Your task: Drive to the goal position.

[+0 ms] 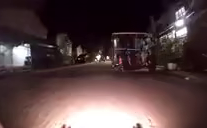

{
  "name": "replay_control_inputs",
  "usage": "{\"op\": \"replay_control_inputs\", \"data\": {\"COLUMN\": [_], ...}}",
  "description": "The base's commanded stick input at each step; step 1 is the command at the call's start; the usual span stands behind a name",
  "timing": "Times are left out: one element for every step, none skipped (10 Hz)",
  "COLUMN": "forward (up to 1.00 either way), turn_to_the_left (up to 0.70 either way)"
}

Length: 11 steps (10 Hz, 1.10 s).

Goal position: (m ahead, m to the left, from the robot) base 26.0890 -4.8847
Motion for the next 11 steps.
{"op": "replay_control_inputs", "data": {"forward": [0.60,0.60,0.60,0.60,0.60,0.60,0.60,0.60,0.60,0.60,0.60], "turn_to_the_left": [0.00,0.00,0.00,0.00,0.00,0.00,0.00,0.00,0.00,0.00,0.00]}}
